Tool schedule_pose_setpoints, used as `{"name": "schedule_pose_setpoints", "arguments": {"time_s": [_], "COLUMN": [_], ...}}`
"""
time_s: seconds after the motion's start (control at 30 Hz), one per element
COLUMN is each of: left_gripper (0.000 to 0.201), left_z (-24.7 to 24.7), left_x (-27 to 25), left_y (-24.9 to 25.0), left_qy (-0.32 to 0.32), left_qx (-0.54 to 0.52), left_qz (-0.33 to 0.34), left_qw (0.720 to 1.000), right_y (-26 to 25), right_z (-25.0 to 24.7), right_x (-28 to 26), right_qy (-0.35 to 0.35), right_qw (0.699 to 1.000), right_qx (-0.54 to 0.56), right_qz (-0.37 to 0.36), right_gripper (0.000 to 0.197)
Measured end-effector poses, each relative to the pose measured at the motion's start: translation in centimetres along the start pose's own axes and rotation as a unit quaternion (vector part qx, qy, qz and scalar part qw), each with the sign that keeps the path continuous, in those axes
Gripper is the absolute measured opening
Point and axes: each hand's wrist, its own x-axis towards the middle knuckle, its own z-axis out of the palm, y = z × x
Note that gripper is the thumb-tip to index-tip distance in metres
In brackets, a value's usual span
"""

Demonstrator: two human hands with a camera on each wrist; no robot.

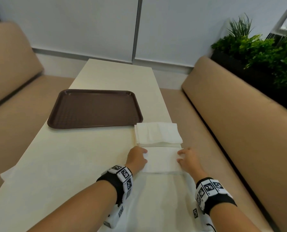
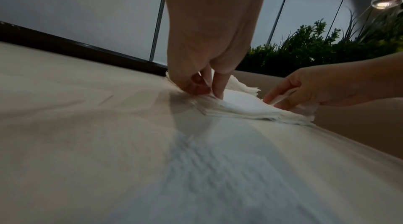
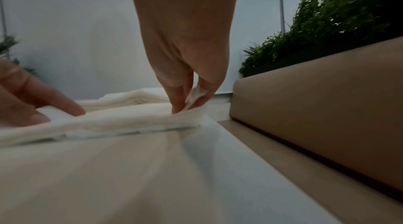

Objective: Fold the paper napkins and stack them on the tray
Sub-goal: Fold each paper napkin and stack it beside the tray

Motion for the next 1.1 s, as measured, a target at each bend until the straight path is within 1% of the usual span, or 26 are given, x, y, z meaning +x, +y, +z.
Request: {"name": "schedule_pose_setpoints", "arguments": {"time_s": [0.03,0.13,0.17,0.23,0.27,0.33,0.4,0.43,0.5,0.6,0.67,0.77,0.87,0.97,1.03,1.1], "left_gripper": [0.044,0.047,0.049,0.045,0.039,0.025,0.015,0.012,0.014,0.022,0.027,0.030,0.023,0.021,0.022,0.021], "left_z": [0.2,-0.3,-0.9,-3.1,-4.5,-7.8,-10.9,-12.3,-14.6,-17.0,-17.9,-18.5,-18.8,-18.9,-19.0,-19.1], "left_x": [-0.2,-1.4,-2.1,-4.0,-5.3,-9.0,-13.5,-15.9,-20.7,-27.4,-31.1,-35.2,-37.6,-38.9,-39.4,-39.7], "left_y": [0.0,0.6,0.7,0.4,0.0,-1.6,-4.3,-5.8,-9.4,-14.3,-16.9,-19.7,-21.3,-21.7,-21.8,-21.6], "left_qy": [0.000,-0.014,-0.019,-0.040,-0.043,-0.045,-0.040,-0.031,0.005,0.086,0.138,0.212,0.270,0.295,0.315,0.329], "left_qx": [0.019,0.085,0.086,0.040,0.001,-0.064,-0.103,-0.113,-0.134,-0.159,-0.176,-0.220,-0.250,-0.255,-0.268,-0.283], "left_qz": [0.002,0.007,0.008,0.015,0.022,0.040,0.047,0.040,0.008,-0.052,-0.086,-0.128,-0.160,-0.168,-0.162,-0.159], "left_qw": [1.000,0.996,0.996,0.998,0.999,0.996,0.993,0.992,0.991,0.982,0.971,0.944,0.916,0.906,0.896,0.887], "right_y": [0.0,-0.6,-0.9,-1.8,-2.5,-4.7,-7.8,-9.5,-13.1,-17.7,-20.4,-23.8,-26.6,-28.2,-28.7,-28.9], "right_z": [0.1,-0.4,-0.9,-1.6,-1.9,-2.3,-2.0,-1.5,0.1,3.6,5.7,8.7,11.5,13.8,14.8,15.4], "right_x": [-0.2,-1.3,-1.7,-2.4,-2.8,-4.2,-6.0,-7.0,-9.0,-11.4,-12.9,-15.2,-17.1,-18.5,-19.0,-19.3], "right_qy": [0.005,0.016,0.003,-0.023,-0.025,-0.018,-0.031,-0.053,-0.121,-0.210,-0.249,-0.289,-0.300,-0.275,-0.255,-0.248], "right_qw": [1.000,0.988,0.984,0.983,0.985,0.987,0.985,0.981,0.966,0.931,0.909,0.887,0.880,0.889,0.892,0.894], "right_qx": [-0.022,-0.150,-0.170,-0.169,-0.164,-0.158,-0.150,-0.141,-0.124,-0.092,-0.082,-0.083,-0.102,-0.138,-0.166,-0.174], "right_qz": [0.004,0.039,0.055,0.062,0.050,0.001,-0.077,-0.118,-0.192,-0.284,-0.325,-0.350,-0.355,-0.339,-0.333,-0.330], "right_gripper": [0.034,0.034,0.036,0.047,0.051,0.055,0.051,0.048,0.042,0.039,0.040,0.045,0.061,0.080,0.080,0.075]}}
